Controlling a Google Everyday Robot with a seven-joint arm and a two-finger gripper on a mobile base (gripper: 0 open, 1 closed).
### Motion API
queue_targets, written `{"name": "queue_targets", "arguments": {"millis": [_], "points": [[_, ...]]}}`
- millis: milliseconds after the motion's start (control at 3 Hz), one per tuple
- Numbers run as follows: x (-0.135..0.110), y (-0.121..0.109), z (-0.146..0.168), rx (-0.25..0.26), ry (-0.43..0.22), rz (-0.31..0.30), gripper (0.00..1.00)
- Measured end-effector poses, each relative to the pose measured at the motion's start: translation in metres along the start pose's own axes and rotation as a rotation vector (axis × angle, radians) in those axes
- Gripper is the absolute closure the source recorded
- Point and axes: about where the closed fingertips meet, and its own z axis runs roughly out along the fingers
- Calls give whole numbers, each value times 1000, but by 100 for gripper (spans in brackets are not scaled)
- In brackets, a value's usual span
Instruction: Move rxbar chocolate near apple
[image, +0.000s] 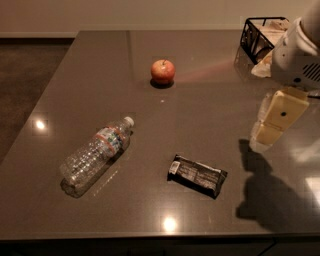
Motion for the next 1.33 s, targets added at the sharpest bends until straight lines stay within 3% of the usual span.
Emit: {"name": "queue_targets", "arguments": {"millis": [333, 667, 1000, 1333], "points": [[-16, 28, 19, -38, -58, 8, 0], [-32, 57, 51, -56, -85, -39, 0], [-38, 75, 85, -75, -81, -81, 0], [-40, 86, 109, -101, -77, -86, 0]]}}
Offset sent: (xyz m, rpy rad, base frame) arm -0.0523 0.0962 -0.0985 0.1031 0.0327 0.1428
